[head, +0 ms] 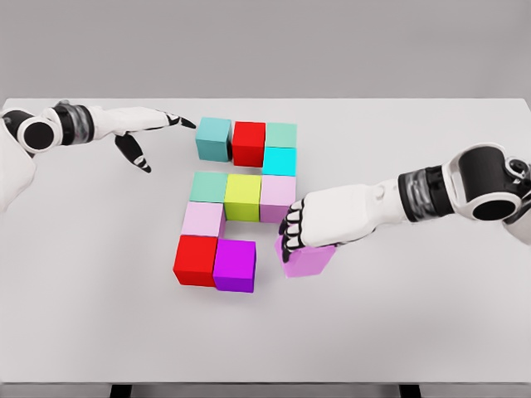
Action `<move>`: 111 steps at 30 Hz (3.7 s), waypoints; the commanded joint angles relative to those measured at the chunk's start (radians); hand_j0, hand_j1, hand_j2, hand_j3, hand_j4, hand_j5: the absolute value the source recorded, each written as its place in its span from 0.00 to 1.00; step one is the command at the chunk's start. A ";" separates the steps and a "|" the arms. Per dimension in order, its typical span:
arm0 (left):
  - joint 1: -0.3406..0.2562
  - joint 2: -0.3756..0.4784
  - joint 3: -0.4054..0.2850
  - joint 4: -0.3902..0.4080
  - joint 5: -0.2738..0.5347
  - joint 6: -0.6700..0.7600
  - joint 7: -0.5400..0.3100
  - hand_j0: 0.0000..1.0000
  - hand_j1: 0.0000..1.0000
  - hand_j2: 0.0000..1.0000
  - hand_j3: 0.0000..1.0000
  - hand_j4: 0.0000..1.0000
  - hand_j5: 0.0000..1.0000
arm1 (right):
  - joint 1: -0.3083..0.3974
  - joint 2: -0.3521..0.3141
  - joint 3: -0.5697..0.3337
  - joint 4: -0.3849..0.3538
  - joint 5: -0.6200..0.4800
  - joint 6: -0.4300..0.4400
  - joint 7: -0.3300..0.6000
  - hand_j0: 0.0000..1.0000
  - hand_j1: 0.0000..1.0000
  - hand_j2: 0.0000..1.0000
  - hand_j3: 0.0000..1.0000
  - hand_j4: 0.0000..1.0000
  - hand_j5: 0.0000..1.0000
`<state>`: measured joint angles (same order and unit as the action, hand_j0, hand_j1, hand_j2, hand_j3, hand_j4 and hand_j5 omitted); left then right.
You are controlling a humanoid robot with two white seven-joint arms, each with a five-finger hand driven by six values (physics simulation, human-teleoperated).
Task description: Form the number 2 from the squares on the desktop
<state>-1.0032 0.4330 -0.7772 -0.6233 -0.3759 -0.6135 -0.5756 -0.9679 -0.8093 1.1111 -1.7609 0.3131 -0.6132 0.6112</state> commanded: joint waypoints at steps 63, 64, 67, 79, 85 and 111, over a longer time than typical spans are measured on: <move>0.117 0.263 0.200 -0.363 0.043 0.003 -0.035 1.00 1.00 1.00 1.00 1.00 1.00 | -0.023 -0.177 0.101 0.000 -0.020 0.002 0.000 1.00 1.00 1.00 1.00 1.00 1.00; 0.117 0.263 0.202 -0.363 0.042 0.003 -0.035 1.00 1.00 1.00 1.00 1.00 1.00 | -0.023 -0.176 0.096 0.000 -0.022 0.002 0.000 1.00 1.00 1.00 1.00 1.00 1.00; 0.115 0.263 0.228 -0.362 0.042 0.003 -0.035 1.00 1.00 1.00 1.00 1.00 1.00 | -0.025 -0.174 0.093 0.000 -0.026 0.002 0.000 1.00 1.00 1.00 1.00 1.00 1.00; 0.118 0.263 0.240 -0.340 0.040 0.003 -0.035 1.00 1.00 1.00 1.00 1.00 1.00 | -0.014 -0.171 0.053 0.038 0.001 0.002 0.000 1.00 1.00 1.00 1.00 1.00 1.00; 0.118 0.262 0.243 -0.340 0.042 0.003 -0.035 1.00 1.00 1.00 1.00 1.00 1.00 | -0.015 -0.105 0.052 0.087 0.026 0.002 0.000 1.00 1.00 1.00 1.00 1.00 1.00; 0.098 0.273 0.243 -0.340 0.042 0.003 -0.035 1.00 1.00 1.00 1.00 1.00 1.00 | -0.020 -0.083 0.055 0.008 0.027 0.002 0.000 1.00 1.00 1.00 1.00 1.00 1.00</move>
<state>-0.9050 0.7041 -0.5350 -0.9634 -0.3410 -0.6137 -0.6114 -0.9879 -0.8882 1.1684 -1.7548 0.3449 -0.6131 0.6112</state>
